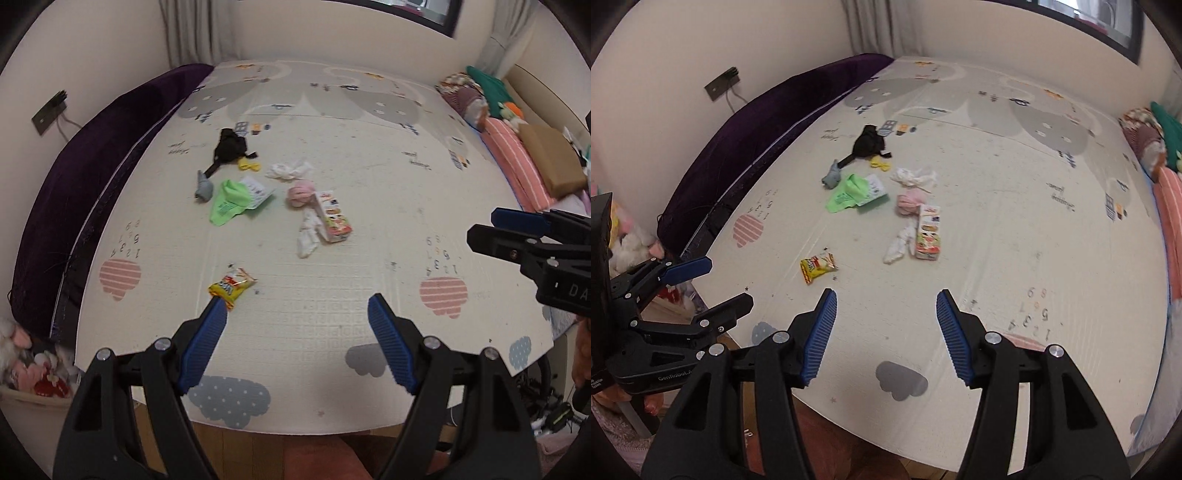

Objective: Collect trash
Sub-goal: 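Move both tools back over the mat toward the remaining trash, then grasp the white tissue with the right tool while the left grasps the yellow Lipo bag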

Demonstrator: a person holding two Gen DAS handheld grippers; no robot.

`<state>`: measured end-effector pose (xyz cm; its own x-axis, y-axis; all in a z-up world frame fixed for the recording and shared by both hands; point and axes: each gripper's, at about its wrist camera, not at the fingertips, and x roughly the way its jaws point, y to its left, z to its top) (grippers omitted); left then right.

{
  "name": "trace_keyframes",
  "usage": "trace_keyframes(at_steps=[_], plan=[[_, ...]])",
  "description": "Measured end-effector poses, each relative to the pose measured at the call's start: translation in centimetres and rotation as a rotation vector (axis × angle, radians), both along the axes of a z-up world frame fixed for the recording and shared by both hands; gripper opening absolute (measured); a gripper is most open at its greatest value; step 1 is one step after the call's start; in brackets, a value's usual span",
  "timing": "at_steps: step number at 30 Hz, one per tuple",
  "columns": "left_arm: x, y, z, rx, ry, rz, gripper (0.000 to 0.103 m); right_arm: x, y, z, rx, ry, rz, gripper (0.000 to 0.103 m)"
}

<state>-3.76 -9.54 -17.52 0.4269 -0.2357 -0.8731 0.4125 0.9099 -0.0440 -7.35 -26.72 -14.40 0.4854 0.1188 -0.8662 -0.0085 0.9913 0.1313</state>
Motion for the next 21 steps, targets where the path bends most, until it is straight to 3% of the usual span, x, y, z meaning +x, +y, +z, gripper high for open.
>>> trace_keyframes(at_steps=[6, 11, 21], plan=[[3.7, 3.6, -2.6, -0.006, 0.034, 0.111, 0.079, 6.5, 4.0, -2.8, -0.012, 0.048, 0.096, 0.055], [6.4, 4.7, -6.0, 0.006, 0.056, 0.167, 0.079, 10.9, 4.7, -6.7, -0.014, 0.084, 0.118, 0.055], [12.4, 4.7, -17.0, 0.038, 0.077, 0.239, 0.079, 19.1, 3.4, -19.4, -0.02, 0.139, 0.076, 0.055]])
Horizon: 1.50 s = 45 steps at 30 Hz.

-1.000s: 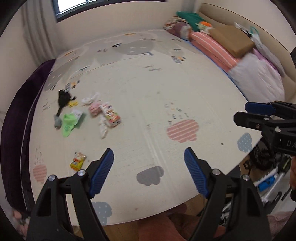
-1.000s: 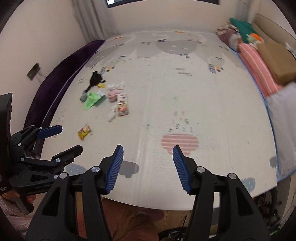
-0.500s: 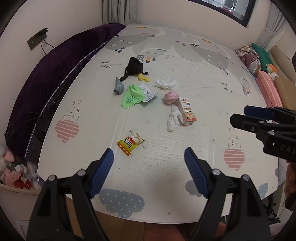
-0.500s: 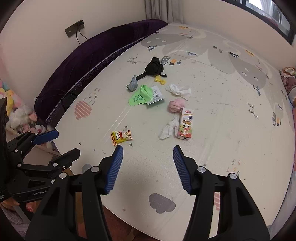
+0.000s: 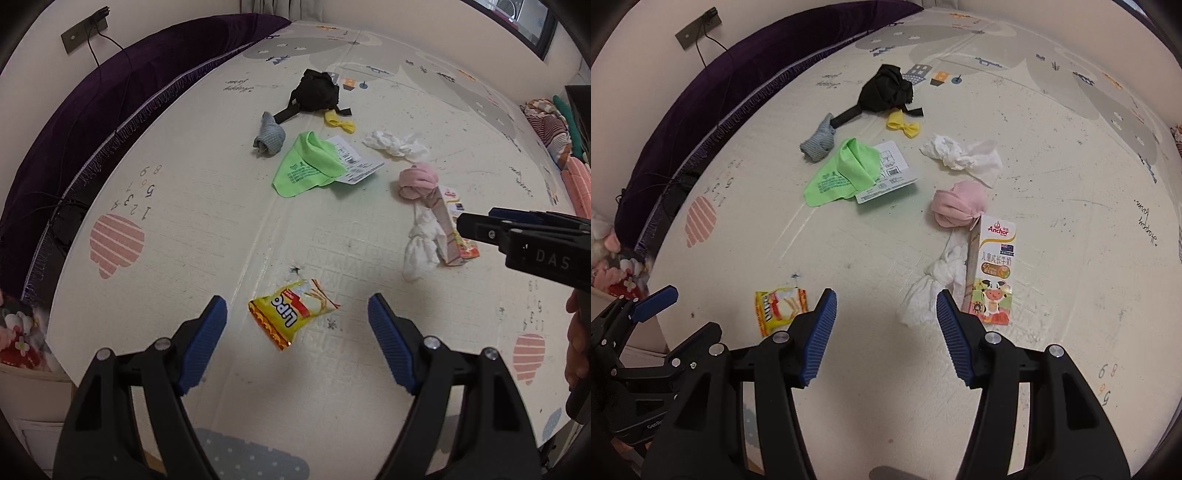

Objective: Collect trash
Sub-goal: 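Grasp the white tissue with the right tool while the left grasps the yellow Lipo bag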

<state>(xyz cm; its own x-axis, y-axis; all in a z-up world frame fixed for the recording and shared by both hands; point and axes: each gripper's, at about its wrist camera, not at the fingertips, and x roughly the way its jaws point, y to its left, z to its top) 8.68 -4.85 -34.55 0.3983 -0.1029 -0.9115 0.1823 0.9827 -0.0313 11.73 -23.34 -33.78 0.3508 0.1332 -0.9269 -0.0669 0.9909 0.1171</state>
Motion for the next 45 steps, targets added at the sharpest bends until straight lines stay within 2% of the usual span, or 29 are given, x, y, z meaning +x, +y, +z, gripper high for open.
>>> trace_keyframes(at_steps=[7, 12, 13, 16, 18, 21, 22, 23, 25, 28, 34, 36, 39, 41, 42, 43, 45], plan=[[2.1, 0.3, -7.6, 0.02, 0.047, 0.024, 0.079, 2.6, -0.7, -7.7, -0.036, 0.035, -0.017, 0.055], [2.6, 0.0, -11.3, 0.022, 0.066, 0.023, 0.079, 3.5, -1.4, -11.5, -0.094, 0.075, -0.019, 0.054], [2.6, -0.1, -11.5, 0.023, 0.048, 0.025, 0.079, 3.6, -1.6, -12.0, -0.102, 0.081, -0.024, 0.054], [3.0, -0.4, -11.9, 0.039, 0.029, 0.021, 0.076, 3.7, -2.0, -12.7, -0.111, 0.075, -0.027, 0.045], [3.2, -0.4, -11.7, 0.031, 0.028, 0.026, 0.073, 3.8, -1.9, -12.3, -0.127, 0.062, -0.012, 0.011], [3.1, -0.5, -11.0, 0.02, 0.029, 0.015, 0.06, 3.9, -2.1, -11.6, -0.079, 0.078, -0.008, 0.009], [3.0, -0.8, -10.7, 0.019, 0.026, -0.003, 0.033, 3.8, -2.0, -11.2, -0.075, 0.073, -0.001, 0.009], [3.0, -1.2, -10.5, 0.028, 0.045, -0.024, 0.001, 3.7, -1.8, -10.6, -0.072, 0.067, 0.008, 0.009], [3.1, -1.2, -10.2, -0.011, 0.088, -0.032, 0.001, 3.2, -1.4, -9.3, -0.054, 0.062, 0.019, 0.009], [2.6, -1.3, -9.2, 0.003, 0.087, -0.044, 0.001, 2.3, -1.0, -7.7, -0.036, 0.059, 0.029, 0.009], [1.9, -0.4, -7.4, -0.027, 0.091, -0.053, 0.0, 0.8, -0.3, -5.9, -0.01, 0.058, 0.037, 0.009], [1.6, -0.1, -7.1, -0.03, 0.095, -0.048, 0.001, 0.1, -0.2, -5.6, -0.004, 0.062, 0.042, 0.009], [0.6, 0.3, -6.8, -0.021, 0.088, -0.066, 0.01, -0.4, 0.2, -5.9, -0.001, 0.069, 0.049, 0.009], [-0.4, 0.3, -6.8, 0.01, 0.077, -0.075, 0.048, -0.4, 0.4, -6.4, 0.0, 0.076, 0.051, 0.009], [-1.0, 0.5, -6.6, 0.025, 0.052, -0.071, 0.079, -0.5, 0.4, -6.5, 0.001, 0.08, 0.051, 0.009], [-1.7, 0.7, -6.5, 0.034, 0.014, -0.063, 0.083, -0.7, 0.4, -6.7, 0.0, 0.083, 0.052, 0.009], [-2.0, 0.6, -7.1, 0.036, 0.045, -0.077, 0.083, -1.0, 0.5, -7.0, -0.002, 0.088, 0.05, 0.009]])
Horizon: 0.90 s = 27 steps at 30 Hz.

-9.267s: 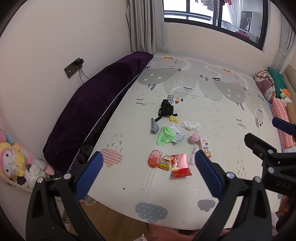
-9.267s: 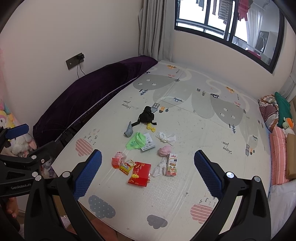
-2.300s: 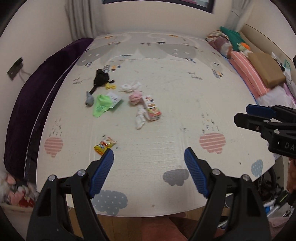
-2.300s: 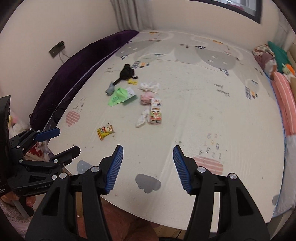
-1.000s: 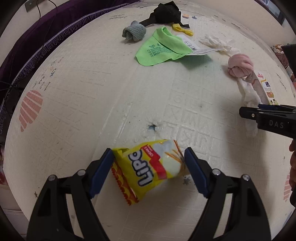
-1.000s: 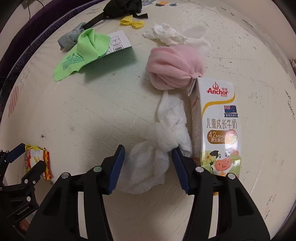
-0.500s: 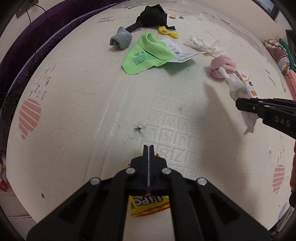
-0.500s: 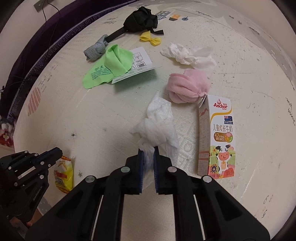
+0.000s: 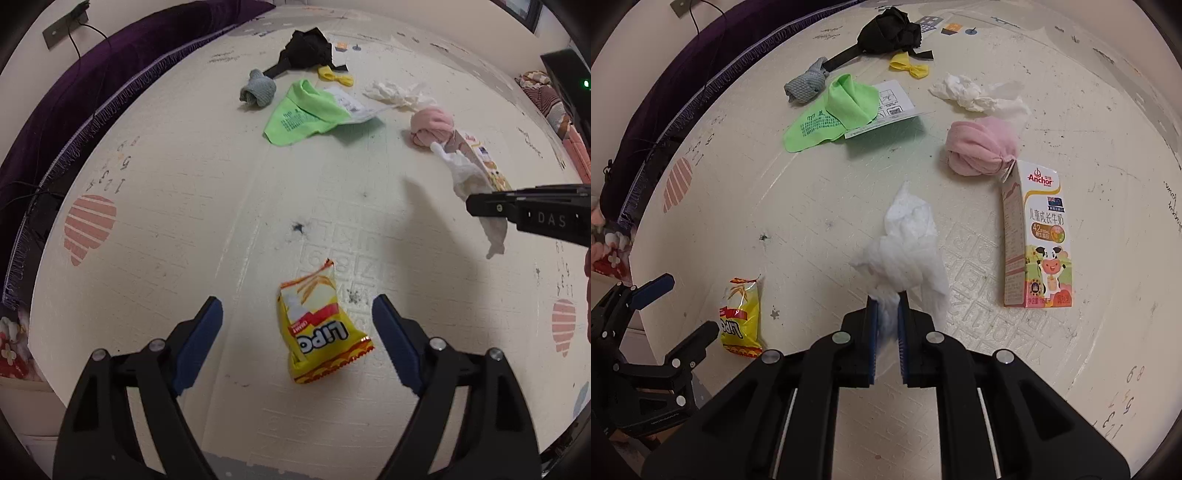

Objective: Collect trash
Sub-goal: 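Grasp the white tissue with the right tool while the left grasps the yellow Lipo bag, then carry the tissue and Lipo bag to the grey bin and release them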

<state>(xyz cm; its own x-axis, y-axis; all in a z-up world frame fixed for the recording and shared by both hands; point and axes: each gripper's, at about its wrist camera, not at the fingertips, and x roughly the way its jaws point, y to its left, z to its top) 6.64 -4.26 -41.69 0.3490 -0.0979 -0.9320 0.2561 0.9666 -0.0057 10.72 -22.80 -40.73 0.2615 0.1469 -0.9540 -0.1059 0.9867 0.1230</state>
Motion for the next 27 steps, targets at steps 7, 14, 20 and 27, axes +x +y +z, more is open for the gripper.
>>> trace_keyframes(at_steps=[7, 14, 20, 27], plan=[[1.3, -0.4, -4.6, -0.003, 0.098, 0.043, 0.074, -0.7, 0.4, -0.8, 0.0, 0.017, -0.002, 0.009], [1.2, -0.6, -4.0, -0.069, 0.135, 0.053, 0.046, -1.4, 0.6, 0.4, -0.004, 0.013, -0.007, 0.009], [0.2, -0.7, 0.6, -0.08, 0.111, 0.022, 0.046, -2.5, 0.4, 3.4, 0.009, 0.0, -0.034, 0.009], [-0.5, -2.2, 8.1, -0.055, 0.037, -0.064, 0.046, -5.7, -0.8, 9.4, 0.043, -0.034, -0.107, 0.009]])
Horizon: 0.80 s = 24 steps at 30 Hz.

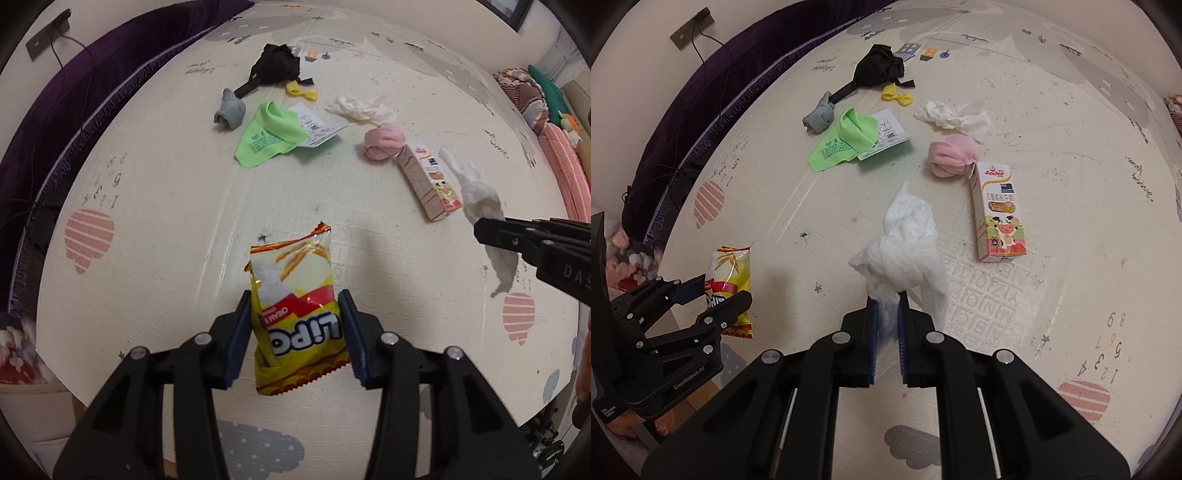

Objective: Collect trash
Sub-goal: 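Carry the tissue and Lipo bag to the grey bin and release them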

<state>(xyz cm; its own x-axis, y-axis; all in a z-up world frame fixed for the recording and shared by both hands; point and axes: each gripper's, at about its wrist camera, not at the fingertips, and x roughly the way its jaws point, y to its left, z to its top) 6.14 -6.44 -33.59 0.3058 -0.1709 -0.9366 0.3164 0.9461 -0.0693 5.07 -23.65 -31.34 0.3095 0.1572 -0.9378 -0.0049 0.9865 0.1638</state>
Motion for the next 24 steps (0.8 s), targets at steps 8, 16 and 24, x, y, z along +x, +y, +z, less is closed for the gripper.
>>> trace_keyframes(at_steps=[8, 16, 24], plan=[[-2.0, -5.2, 6.7, 0.002, -0.062, -0.199, 0.046, -7.2, -4.3, 7.2, 0.007, -0.062, -0.161, 0.009], [-7.7, -15.0, 11.6, -0.026, -0.123, -0.512, 0.046, -18.4, -10.8, 11.8, -0.021, -0.109, -0.418, 0.009], [-20.5, -27.0, 14.8, -0.073, -0.159, -0.882, 0.046, -34.4, -17.8, 15.1, -0.061, -0.171, -0.741, 0.009]])
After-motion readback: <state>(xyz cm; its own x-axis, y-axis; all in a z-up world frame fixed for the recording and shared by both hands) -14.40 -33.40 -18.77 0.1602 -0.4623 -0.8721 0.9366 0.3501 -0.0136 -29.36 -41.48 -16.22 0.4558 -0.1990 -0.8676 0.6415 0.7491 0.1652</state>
